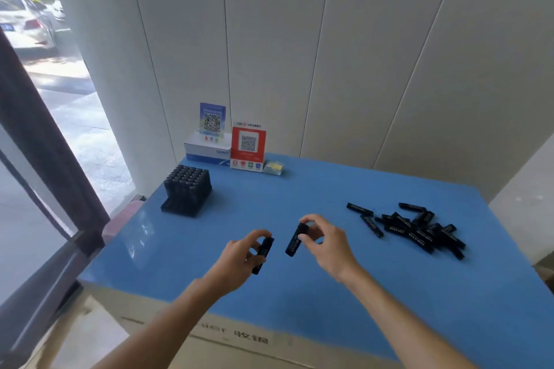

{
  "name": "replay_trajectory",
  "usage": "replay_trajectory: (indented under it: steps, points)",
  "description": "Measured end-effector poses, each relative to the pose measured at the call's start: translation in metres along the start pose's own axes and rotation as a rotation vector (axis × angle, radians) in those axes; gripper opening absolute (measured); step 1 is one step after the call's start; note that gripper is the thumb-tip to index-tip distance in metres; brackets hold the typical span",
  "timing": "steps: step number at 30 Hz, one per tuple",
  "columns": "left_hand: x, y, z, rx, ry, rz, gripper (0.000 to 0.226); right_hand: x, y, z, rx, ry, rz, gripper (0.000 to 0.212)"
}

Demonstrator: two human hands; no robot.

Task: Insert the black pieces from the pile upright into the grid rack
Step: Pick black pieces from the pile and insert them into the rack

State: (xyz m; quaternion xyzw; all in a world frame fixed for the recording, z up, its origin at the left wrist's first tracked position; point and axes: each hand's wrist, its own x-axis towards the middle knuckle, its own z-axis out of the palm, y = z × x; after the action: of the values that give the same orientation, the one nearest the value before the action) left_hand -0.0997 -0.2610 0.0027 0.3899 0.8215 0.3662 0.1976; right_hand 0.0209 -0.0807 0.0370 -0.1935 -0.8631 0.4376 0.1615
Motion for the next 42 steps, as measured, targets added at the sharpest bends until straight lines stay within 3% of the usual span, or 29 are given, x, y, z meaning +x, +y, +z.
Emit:
replay_trajectory:
  steps: [17,32,42]
  points:
    - [-0.012,-0.128,-0.127,0.042,0.131,-0.073,0.04,0.085,-0.073,0.135,0.008,-0.034,-0.047,0.017]
    - [0.062,-0.172,-0.174,0.001,0.234,-0.166,0.049,0.195,-0.072,0.199,0.067,-0.16,-0.101,0.023]
    - [0.084,-0.188,-0.191,0.025,0.303,-0.066,0.046,0.216,-0.073,0.217,0.072,-0.137,-0.114,0.02]
